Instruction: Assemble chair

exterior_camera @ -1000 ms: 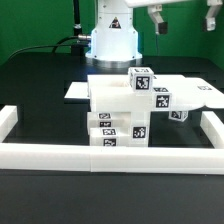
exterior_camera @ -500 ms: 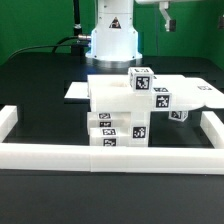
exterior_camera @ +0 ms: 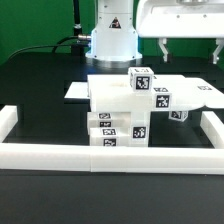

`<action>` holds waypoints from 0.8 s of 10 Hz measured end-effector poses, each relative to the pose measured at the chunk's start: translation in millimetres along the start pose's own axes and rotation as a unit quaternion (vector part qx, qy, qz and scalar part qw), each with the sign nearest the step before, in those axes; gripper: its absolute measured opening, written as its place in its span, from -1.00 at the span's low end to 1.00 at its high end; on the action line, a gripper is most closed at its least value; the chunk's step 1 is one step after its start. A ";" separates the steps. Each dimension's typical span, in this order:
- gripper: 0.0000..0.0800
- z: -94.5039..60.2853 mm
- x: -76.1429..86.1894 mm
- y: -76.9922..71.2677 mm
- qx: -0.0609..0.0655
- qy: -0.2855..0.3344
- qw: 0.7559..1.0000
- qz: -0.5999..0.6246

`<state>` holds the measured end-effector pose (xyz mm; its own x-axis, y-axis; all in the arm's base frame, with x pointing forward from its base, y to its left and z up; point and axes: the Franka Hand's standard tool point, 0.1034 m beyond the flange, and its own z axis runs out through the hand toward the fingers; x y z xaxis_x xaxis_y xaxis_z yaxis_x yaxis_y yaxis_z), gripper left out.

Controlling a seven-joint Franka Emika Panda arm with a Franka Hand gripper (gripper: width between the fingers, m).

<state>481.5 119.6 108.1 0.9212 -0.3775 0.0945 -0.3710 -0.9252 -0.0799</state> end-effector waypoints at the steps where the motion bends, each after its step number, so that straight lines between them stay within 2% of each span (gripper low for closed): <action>1: 0.62 -2.7 2.8 -0.3 0.000 -0.002 1.000 -0.011; 3: 0.62 -1.7 3.1 0.0 0.000 -0.001 1.000 -0.011; 4: 0.62 2.7 -3.5 5.6 -0.006 -0.021 1.000 -0.008; 5: 0.62 11.2 -16.3 14.9 -0.019 -0.066 0.998 0.008; 6: 0.62 18.4 -21.1 11.5 -0.024 -0.070 0.997 0.005; 8: 0.62 38.1 -25.2 14.4 -0.021 -0.051 0.998 0.009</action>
Offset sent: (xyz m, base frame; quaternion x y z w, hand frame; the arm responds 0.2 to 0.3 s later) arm 0.0000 0.0000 0.0000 0.0000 0.0000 0.0000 1.0000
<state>457.4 117.3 66.8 0.9206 -0.3904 -0.0085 -0.3905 -0.9198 -0.0398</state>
